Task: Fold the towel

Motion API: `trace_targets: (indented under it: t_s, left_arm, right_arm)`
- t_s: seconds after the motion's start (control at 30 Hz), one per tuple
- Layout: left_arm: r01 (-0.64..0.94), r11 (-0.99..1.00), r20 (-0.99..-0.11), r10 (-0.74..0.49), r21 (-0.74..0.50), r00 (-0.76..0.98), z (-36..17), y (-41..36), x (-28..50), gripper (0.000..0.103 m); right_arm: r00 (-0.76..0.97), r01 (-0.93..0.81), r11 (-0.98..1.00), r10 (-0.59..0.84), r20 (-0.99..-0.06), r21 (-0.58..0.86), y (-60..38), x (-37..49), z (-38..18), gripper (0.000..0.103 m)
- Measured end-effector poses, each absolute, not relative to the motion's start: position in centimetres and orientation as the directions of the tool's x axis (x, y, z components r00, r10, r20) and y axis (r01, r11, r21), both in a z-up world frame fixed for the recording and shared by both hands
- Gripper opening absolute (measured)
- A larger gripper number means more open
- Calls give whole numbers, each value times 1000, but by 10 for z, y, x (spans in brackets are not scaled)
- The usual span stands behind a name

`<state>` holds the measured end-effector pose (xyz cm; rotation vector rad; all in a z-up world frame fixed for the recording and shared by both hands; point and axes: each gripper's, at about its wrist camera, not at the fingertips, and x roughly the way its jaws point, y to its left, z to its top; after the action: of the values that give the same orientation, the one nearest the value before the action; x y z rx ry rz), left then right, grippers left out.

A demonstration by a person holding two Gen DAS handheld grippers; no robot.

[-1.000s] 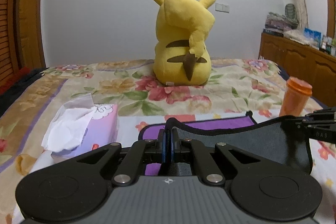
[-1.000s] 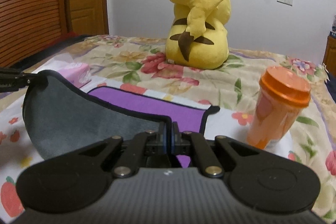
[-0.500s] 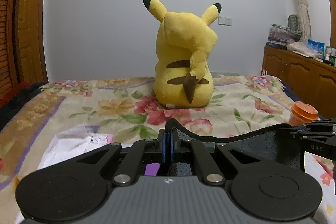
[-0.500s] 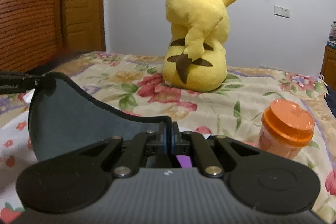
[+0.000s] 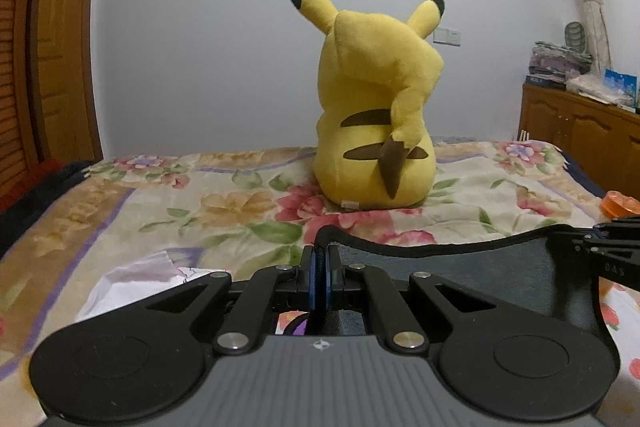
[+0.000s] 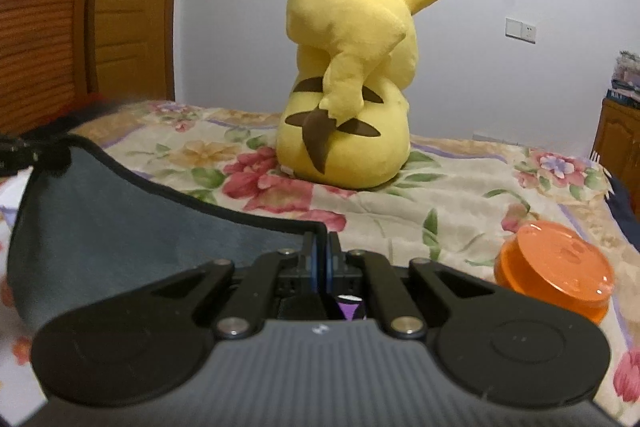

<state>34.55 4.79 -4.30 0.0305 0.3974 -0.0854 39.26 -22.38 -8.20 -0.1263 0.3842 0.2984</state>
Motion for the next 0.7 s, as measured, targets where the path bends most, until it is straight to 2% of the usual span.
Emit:
trace_targets:
  t_s: [0.23, 0.63, 0.7]
  left_arm:
    - [85, 996, -425, -71, 13, 902, -72, 49, 368, 8]
    - [90, 995, -489, -63, 33, 870, -101, 43, 378, 10]
    - [98, 995, -498, -71, 30, 864, -101, 42, 377, 13]
  right_arm:
    - [876, -306, 948, 242, -417, -93, -218, 410, -105, 5]
    - [833, -293, 955, 232, -502, -44, -217, 426, -130, 6]
    - [834, -283, 958, 222, -505, -48, -219, 426, -129, 16]
